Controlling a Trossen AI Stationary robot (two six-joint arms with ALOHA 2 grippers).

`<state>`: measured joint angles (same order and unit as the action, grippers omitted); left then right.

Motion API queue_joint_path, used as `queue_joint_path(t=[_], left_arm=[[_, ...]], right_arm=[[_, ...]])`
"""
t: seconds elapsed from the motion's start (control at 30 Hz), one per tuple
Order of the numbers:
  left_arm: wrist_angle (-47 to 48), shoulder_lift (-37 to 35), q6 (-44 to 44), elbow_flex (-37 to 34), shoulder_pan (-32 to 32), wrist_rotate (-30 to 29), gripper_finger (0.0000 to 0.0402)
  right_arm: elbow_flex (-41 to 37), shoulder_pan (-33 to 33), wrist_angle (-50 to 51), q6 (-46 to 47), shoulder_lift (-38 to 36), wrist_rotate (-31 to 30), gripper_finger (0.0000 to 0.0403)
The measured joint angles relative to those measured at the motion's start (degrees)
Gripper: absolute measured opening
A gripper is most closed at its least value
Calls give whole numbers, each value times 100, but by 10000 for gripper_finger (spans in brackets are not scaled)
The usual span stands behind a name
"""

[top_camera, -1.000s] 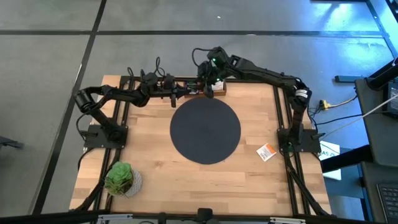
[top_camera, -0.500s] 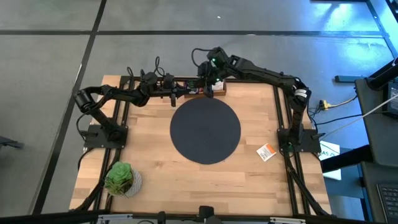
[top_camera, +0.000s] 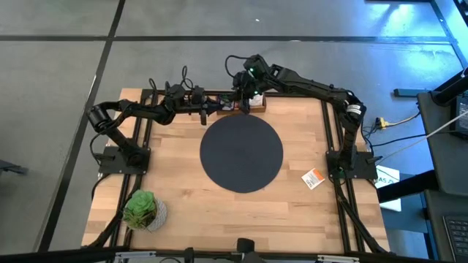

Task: Pick & Place Tea
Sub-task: Put the purple tea bag into the left section of the wooden organizer

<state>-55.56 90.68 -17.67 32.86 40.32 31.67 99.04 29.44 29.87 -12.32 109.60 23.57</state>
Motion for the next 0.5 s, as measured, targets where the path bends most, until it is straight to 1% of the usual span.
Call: queue_joint_path(t=[0.13, 0.23, 0.3, 0.37, 0.5], left_arm=[[65, -1, -217, 0, 206, 267, 82], [68, -1, -444, 0, 532, 880, 108], [-15, -1, -634, 0, 745, 1351, 118], [-43, -7, -766, 0, 884, 1690, 124], [-42, -7, -781, 0, 968, 1890, 126]], right_arm=[[0, 87, -14, -6, 0, -18, 4], [0, 215, -116, -8, 0, -15, 4], [0, 309, -250, -85, 7, -16, 4], [4, 379, -402, -380, 56, 64, 4], [2, 460, -704, -773, 296, 207, 4]])
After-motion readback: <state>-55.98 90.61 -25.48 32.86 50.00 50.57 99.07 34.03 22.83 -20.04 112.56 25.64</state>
